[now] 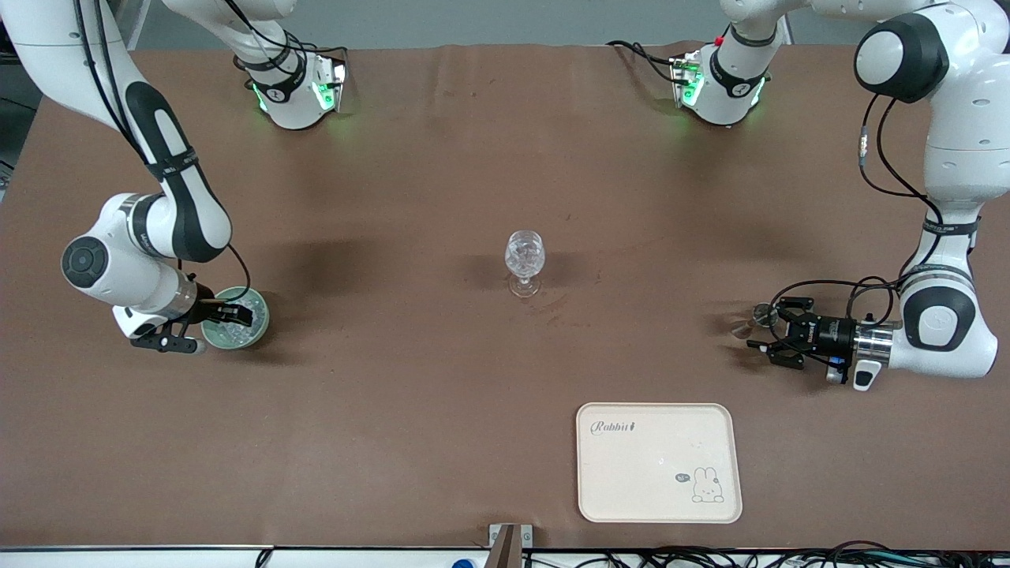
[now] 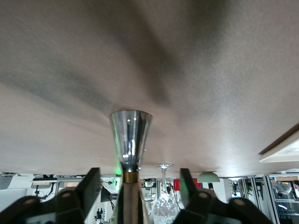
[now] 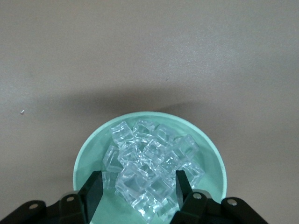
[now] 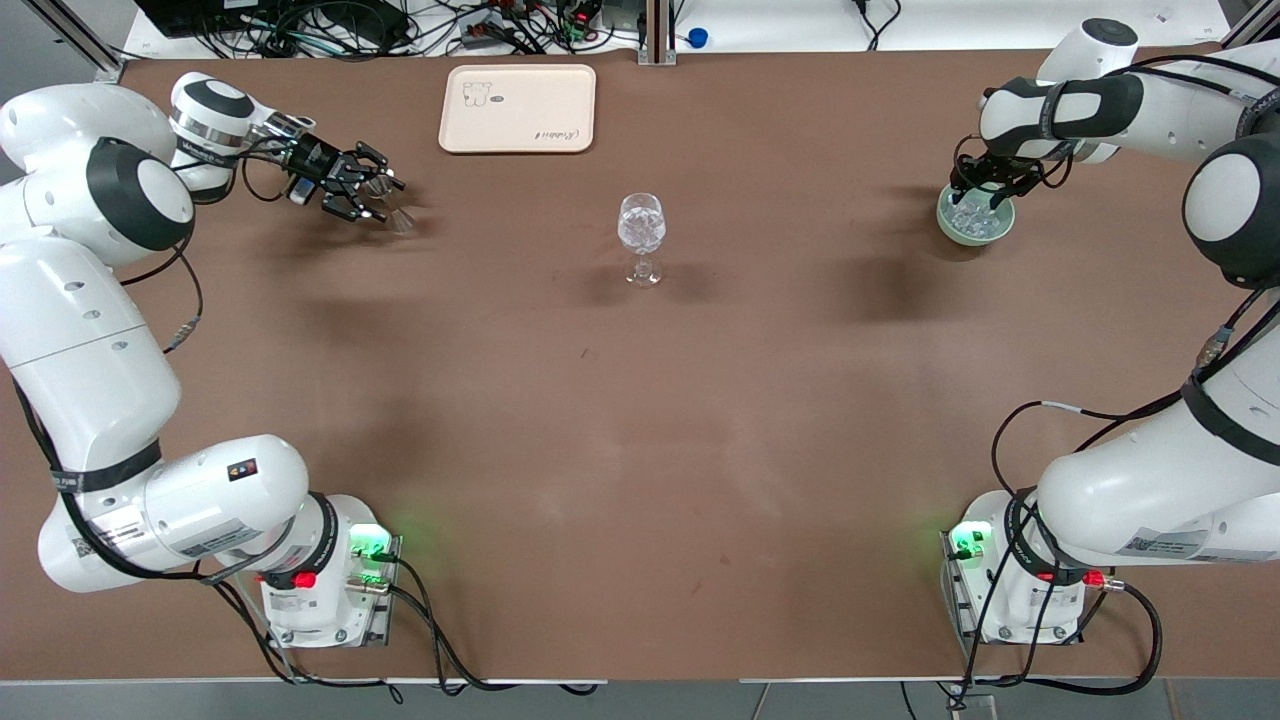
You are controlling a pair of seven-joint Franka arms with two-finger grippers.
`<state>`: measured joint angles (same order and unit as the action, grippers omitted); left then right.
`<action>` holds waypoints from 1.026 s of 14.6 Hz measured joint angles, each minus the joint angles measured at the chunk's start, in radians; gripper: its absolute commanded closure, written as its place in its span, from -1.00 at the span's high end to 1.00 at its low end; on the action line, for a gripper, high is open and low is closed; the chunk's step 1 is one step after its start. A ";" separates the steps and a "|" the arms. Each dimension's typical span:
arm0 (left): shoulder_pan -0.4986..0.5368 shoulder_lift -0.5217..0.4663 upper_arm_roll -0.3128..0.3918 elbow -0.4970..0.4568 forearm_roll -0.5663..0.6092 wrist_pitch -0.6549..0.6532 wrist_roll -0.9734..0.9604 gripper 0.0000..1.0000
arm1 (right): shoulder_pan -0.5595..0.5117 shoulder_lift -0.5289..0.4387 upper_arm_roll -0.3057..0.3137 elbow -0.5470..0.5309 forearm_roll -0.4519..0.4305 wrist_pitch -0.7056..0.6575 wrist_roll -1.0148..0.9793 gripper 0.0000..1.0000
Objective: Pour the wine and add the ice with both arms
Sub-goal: 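Grasp an ice cube with the right gripper while the left gripper grasps the jigger, then carry the jigger to the glass with the left gripper while the right gripper lifts ice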
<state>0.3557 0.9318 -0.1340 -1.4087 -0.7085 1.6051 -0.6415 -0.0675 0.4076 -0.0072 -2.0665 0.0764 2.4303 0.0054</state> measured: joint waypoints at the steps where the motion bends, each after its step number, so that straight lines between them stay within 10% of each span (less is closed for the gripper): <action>1: 0.000 0.001 0.000 0.000 -0.003 0.000 -0.001 0.31 | 0.000 0.001 0.001 0.000 0.002 0.000 0.000 0.27; 10: 0.000 0.011 0.000 0.000 -0.003 0.000 -0.001 -0.43 | 0.000 0.013 0.001 0.006 0.009 0.001 0.002 -0.10; 15: 0.000 0.011 -0.005 0.000 -0.003 -0.006 -0.001 -0.99 | -0.001 0.015 0.001 0.012 0.011 0.001 0.002 -0.78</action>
<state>0.3558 0.9431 -0.1395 -1.4086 -0.7116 1.5987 -0.6424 -0.0689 0.4226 -0.0064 -2.0543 0.0873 2.4310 0.0075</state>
